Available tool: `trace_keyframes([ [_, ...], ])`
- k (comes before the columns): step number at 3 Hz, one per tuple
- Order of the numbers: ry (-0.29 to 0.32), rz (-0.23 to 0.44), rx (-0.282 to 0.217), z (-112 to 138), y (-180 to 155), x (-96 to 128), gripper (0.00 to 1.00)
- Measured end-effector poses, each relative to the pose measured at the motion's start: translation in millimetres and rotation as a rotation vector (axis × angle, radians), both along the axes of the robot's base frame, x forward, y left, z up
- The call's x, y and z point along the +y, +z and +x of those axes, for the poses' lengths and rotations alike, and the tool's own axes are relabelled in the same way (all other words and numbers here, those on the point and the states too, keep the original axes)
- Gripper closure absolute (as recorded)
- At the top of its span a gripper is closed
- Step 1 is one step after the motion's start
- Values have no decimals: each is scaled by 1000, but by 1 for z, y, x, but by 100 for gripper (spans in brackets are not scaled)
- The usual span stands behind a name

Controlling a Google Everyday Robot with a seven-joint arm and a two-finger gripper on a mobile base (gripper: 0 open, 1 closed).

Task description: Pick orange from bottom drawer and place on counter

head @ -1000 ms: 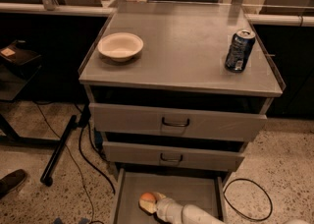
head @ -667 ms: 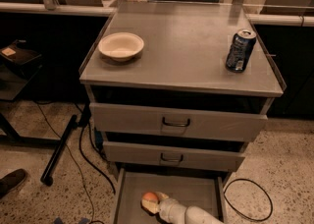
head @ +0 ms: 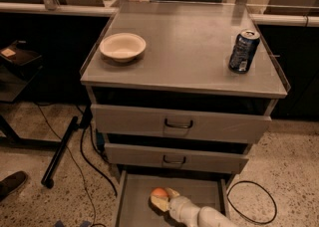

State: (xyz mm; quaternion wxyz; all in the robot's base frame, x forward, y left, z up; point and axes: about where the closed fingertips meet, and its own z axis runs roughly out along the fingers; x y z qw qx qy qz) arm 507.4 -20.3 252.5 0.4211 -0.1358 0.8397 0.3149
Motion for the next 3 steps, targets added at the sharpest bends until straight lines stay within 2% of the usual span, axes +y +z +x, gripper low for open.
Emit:
trace_keyframes([
  [1,-10,-60,-34,6,84,-42,100],
  [2,-10,-60,-34,6,84,-42,100],
  [3,-33,-73,-28,3,102,-55,100],
])
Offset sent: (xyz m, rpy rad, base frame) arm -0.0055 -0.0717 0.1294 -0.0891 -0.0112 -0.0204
